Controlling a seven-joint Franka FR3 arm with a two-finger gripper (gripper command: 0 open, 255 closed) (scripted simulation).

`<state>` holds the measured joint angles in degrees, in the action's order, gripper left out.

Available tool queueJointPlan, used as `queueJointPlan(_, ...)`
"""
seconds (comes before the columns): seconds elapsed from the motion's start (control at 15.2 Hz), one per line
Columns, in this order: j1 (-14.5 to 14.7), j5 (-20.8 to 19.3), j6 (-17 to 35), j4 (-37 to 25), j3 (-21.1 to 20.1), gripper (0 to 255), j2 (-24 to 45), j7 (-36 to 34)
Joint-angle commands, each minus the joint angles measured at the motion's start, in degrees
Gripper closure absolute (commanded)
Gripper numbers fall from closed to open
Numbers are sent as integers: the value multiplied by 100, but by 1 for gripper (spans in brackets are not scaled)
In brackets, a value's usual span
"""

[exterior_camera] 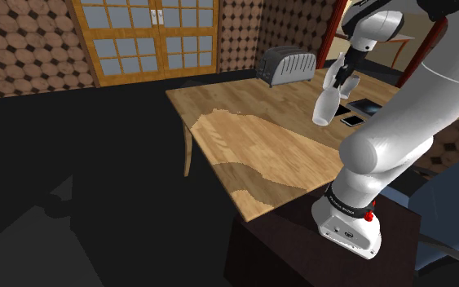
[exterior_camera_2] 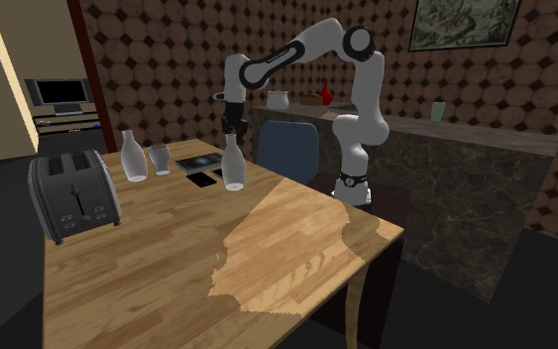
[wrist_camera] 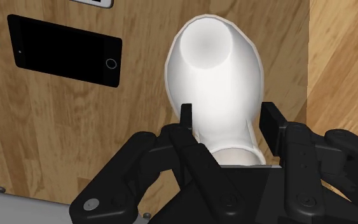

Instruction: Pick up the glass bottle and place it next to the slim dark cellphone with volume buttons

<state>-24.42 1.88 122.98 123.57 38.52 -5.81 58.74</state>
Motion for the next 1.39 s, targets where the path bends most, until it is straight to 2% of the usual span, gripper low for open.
queueJointPlan(0.0, 0, 21, 55, 31, 8, 255, 25, 22)
queueJointPlan(0.46, 0, 21, 55, 31, 8, 255, 25, 22)
queueJointPlan(0.53, 0, 20, 55, 31, 8, 0, 24, 21)
queueJointPlan(0.86, 0, 20, 55, 31, 8, 0, 24, 21)
queueJointPlan(1.12, -27, -225, -656, -412, -61, 0, -316, -159)
queueJointPlan(1.32, -29, -225, -656, -412, -63, 0, -316, -159)
